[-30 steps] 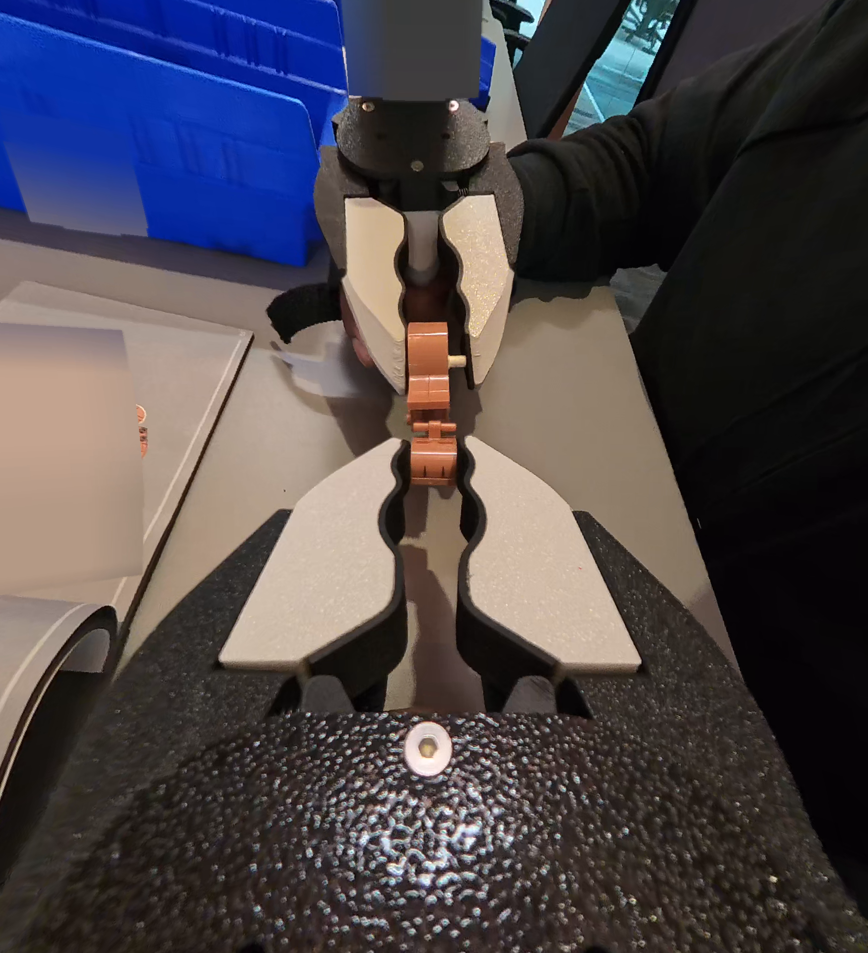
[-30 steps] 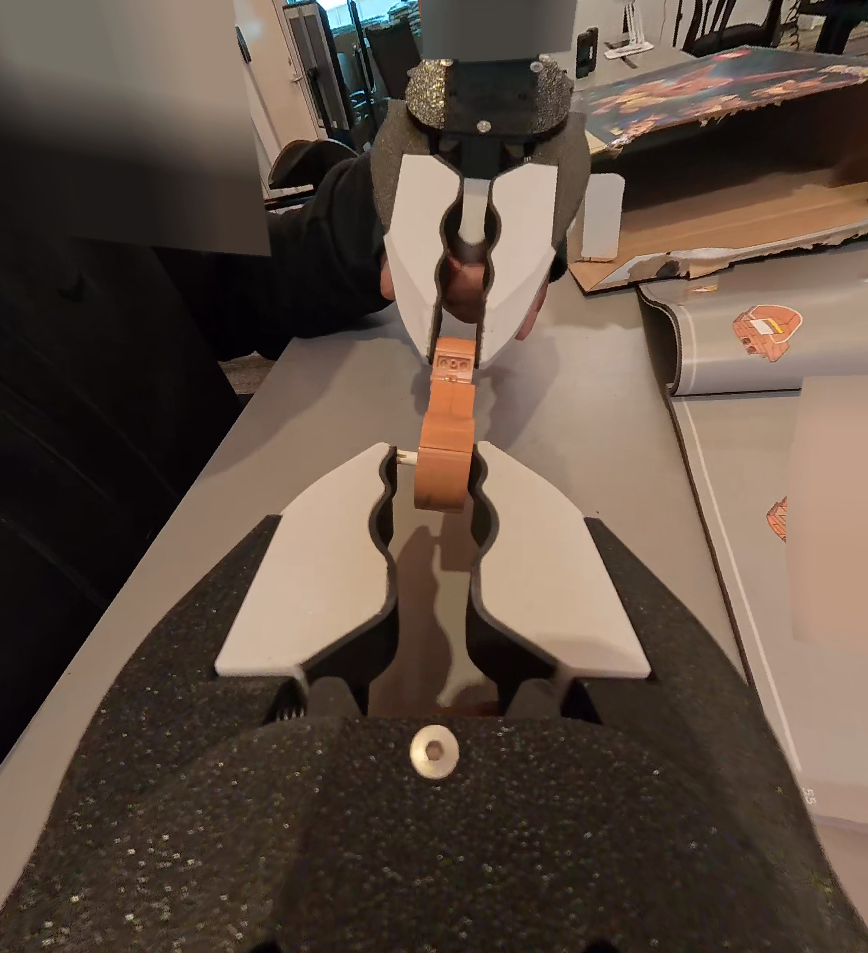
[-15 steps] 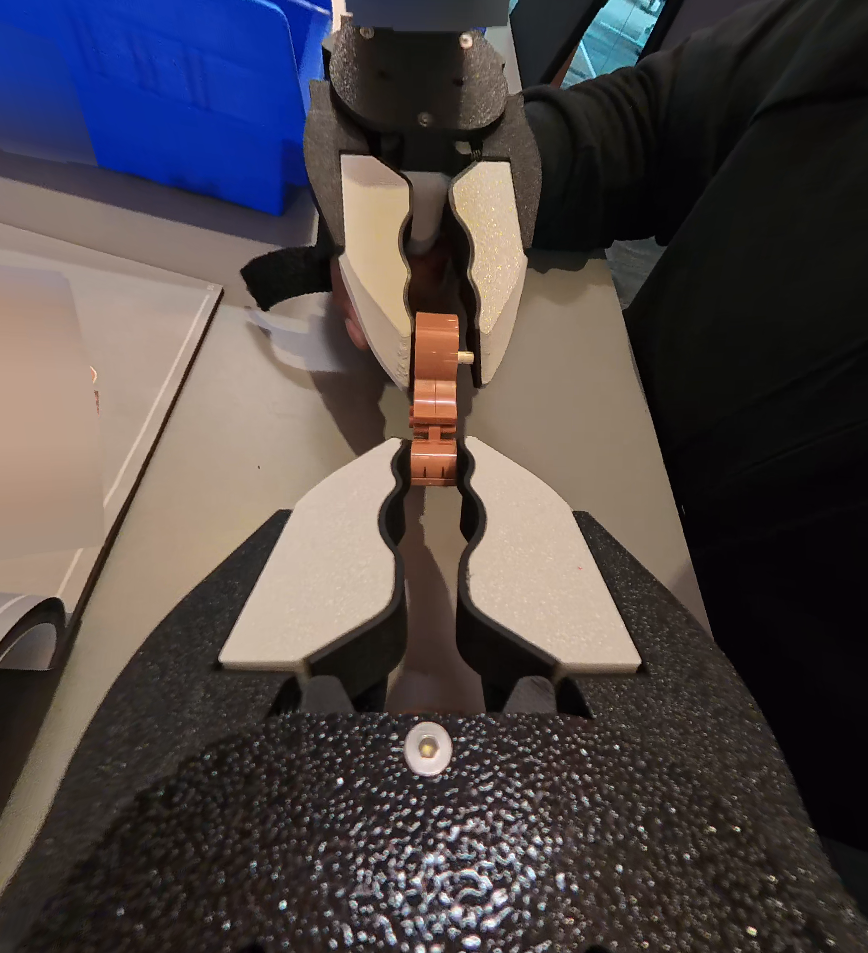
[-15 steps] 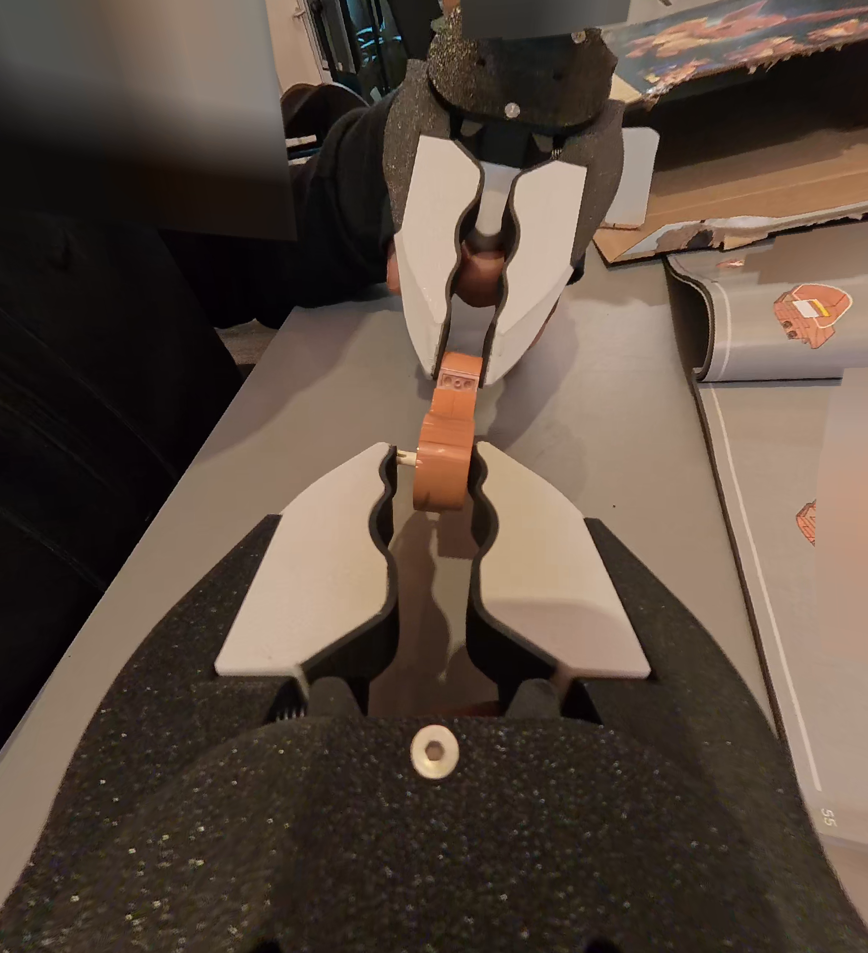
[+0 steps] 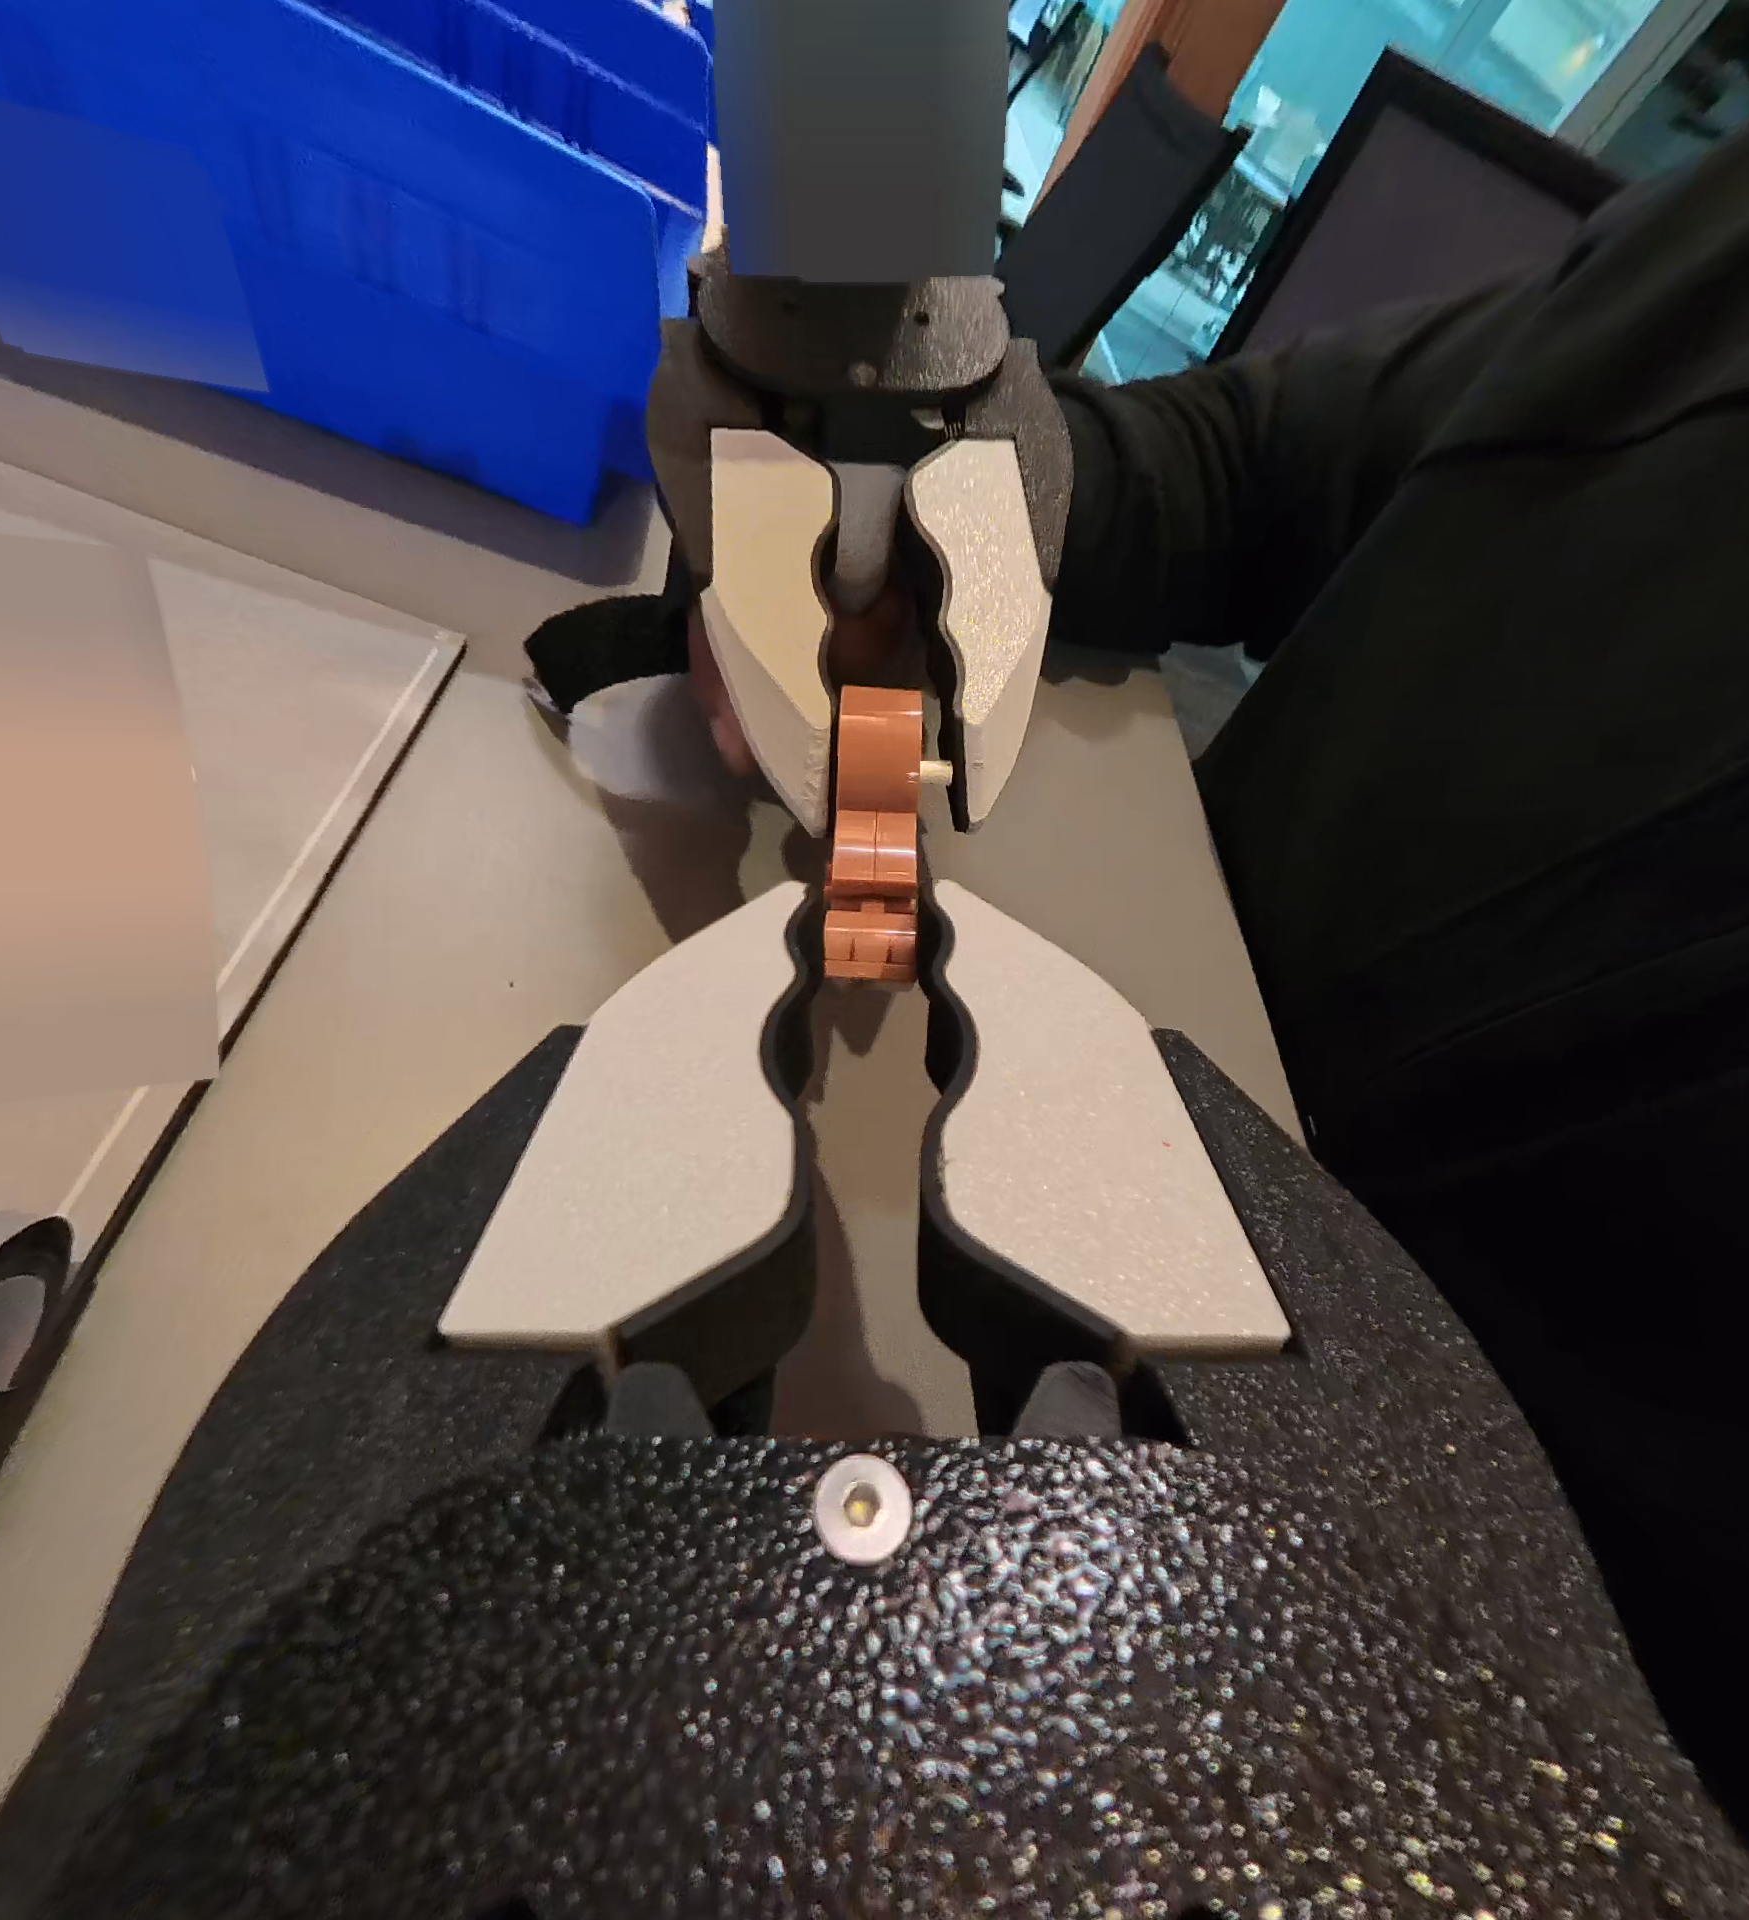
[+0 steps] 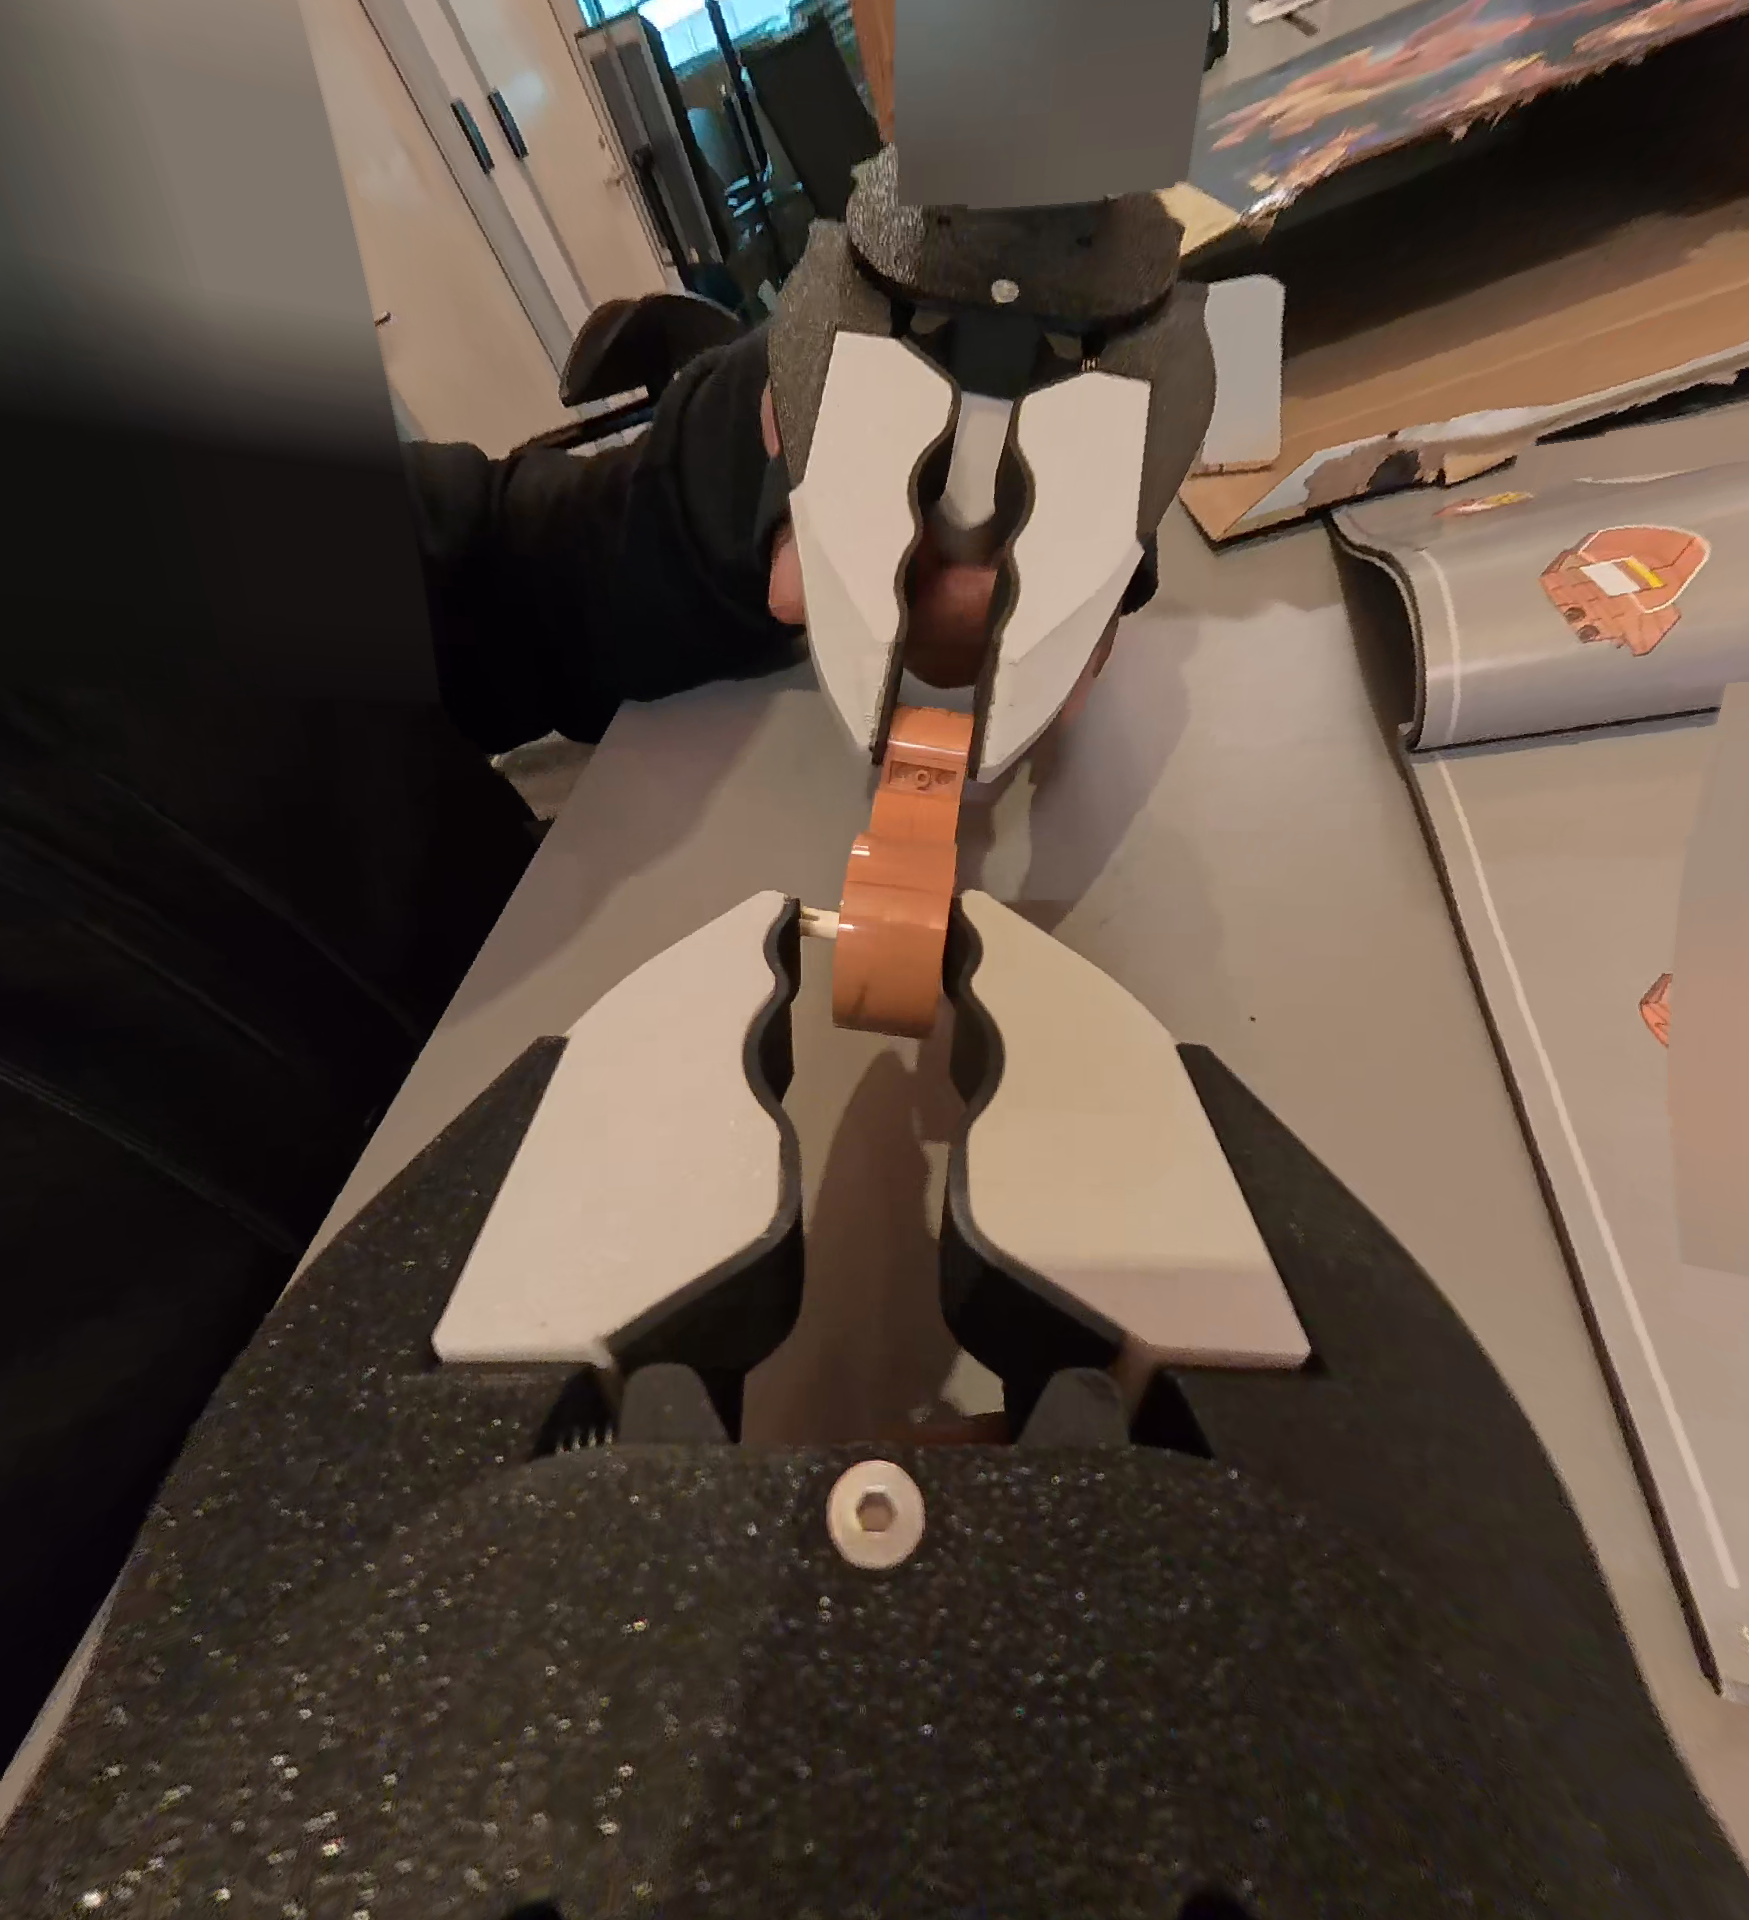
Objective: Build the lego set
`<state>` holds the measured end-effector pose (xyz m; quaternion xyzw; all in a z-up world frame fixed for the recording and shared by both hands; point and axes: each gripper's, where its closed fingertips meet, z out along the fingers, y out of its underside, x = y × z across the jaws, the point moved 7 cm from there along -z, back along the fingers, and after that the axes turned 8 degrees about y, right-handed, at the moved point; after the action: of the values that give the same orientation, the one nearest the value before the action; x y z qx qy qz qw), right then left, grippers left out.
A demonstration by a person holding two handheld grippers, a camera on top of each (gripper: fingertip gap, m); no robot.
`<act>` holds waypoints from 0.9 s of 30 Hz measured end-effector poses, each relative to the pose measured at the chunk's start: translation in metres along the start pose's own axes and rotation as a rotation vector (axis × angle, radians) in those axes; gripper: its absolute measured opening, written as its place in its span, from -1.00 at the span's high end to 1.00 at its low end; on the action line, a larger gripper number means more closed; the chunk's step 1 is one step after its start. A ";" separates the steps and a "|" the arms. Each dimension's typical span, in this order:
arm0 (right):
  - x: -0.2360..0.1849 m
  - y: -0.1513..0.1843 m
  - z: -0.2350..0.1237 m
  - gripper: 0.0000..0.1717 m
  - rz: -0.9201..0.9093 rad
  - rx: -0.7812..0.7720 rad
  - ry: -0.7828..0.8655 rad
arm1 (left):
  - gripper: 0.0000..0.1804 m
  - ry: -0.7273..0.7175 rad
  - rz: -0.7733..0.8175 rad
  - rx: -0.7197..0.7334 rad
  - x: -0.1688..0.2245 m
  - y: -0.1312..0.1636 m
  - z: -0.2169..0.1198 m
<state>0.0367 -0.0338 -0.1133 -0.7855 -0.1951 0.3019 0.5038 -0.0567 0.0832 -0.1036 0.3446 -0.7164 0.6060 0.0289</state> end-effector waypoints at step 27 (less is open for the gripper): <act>0.000 -0.002 -0.008 0.70 0.061 0.087 0.107 | 0.81 0.029 -0.107 0.147 -0.010 0.003 0.009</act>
<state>0.0417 -0.0387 -0.1089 -0.7835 -0.1306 0.2831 0.5375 -0.0471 0.0805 -0.1131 0.3750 -0.6501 0.6593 0.0463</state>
